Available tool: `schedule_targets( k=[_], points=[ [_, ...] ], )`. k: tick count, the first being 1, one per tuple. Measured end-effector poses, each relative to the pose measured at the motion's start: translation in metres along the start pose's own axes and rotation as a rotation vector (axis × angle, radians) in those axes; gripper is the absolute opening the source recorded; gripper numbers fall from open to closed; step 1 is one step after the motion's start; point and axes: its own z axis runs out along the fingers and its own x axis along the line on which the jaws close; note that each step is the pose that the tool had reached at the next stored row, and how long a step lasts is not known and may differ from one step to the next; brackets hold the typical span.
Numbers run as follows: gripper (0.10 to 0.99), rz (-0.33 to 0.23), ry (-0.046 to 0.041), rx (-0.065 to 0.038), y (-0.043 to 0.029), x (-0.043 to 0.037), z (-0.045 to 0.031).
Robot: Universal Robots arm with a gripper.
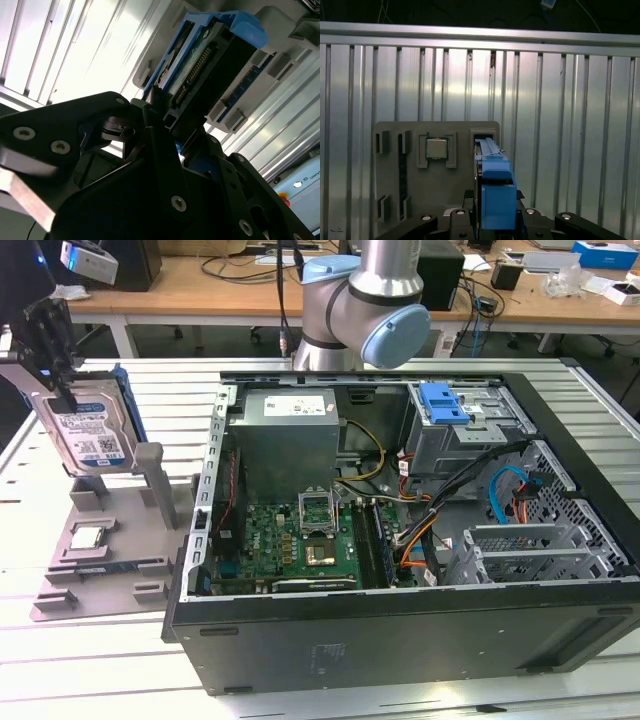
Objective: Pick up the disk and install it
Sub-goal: 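Pick up the disk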
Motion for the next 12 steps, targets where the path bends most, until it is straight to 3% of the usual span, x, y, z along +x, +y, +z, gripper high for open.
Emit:
schedule_targets(
  k=[12],
  points=[
    [0.369,0.000,0.0000,0.000,-0.0002,0.0001,-0.0173]
  ],
)
